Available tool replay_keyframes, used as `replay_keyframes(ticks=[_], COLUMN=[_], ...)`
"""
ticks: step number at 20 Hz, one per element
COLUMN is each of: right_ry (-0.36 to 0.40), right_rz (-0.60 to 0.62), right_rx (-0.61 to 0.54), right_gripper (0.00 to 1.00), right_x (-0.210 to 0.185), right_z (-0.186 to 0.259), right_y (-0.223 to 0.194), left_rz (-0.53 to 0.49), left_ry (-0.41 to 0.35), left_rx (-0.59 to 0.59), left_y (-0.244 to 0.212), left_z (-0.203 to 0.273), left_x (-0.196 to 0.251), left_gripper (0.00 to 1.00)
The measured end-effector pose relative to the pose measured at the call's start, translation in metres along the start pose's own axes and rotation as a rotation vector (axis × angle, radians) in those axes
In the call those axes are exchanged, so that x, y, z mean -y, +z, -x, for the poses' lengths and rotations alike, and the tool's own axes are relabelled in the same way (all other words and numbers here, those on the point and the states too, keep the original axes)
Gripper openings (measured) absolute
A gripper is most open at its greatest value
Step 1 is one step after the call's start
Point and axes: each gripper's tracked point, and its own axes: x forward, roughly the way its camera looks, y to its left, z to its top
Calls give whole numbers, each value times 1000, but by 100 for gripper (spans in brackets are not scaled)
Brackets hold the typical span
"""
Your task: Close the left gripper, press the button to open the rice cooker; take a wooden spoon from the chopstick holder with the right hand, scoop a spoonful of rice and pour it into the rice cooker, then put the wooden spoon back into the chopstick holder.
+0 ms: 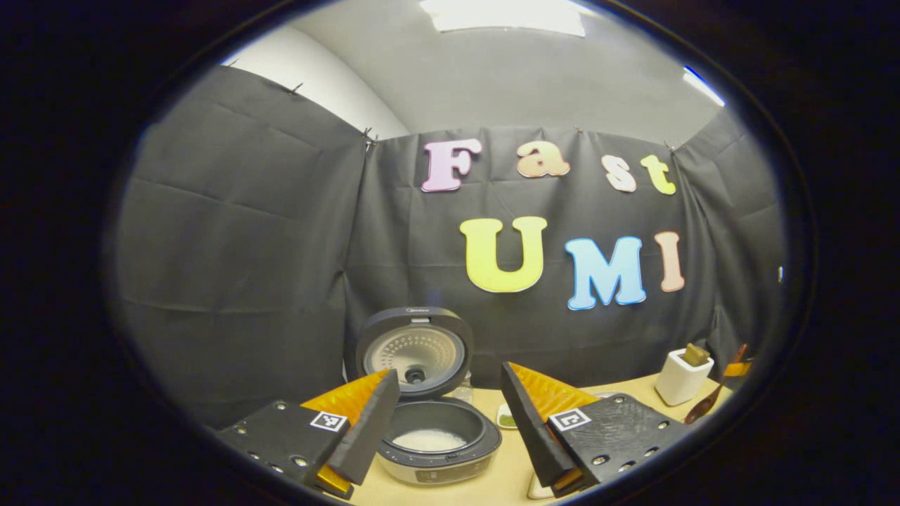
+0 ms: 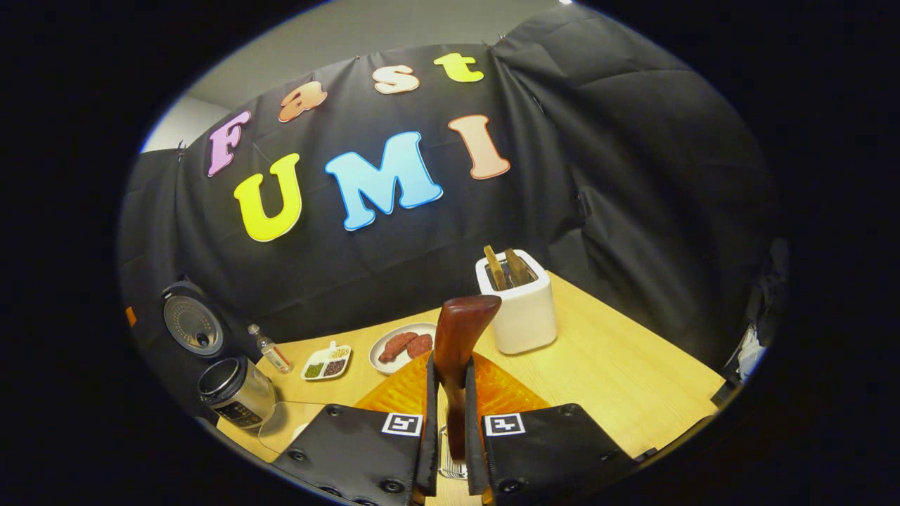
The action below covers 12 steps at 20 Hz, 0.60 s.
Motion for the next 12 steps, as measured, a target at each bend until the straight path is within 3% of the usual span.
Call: replay_keyframes(ticks=[6,11,12], right_ry=[7,4,4], right_rz=[-19,-3,5], right_rx=[-85,-128,-126], right_gripper=[14,22,18], right_x=[8,13,13], right_z=[-10,-10,-8], right_y=[-41,-61,-57], left_rz=[-24,-32,-32], left_ry=[13,21,22], left_rx=[3,7,4], left_y=[4,10,11], left_z=[5,4,4], left_x=[3,1,1], left_gripper=[88,88,87])
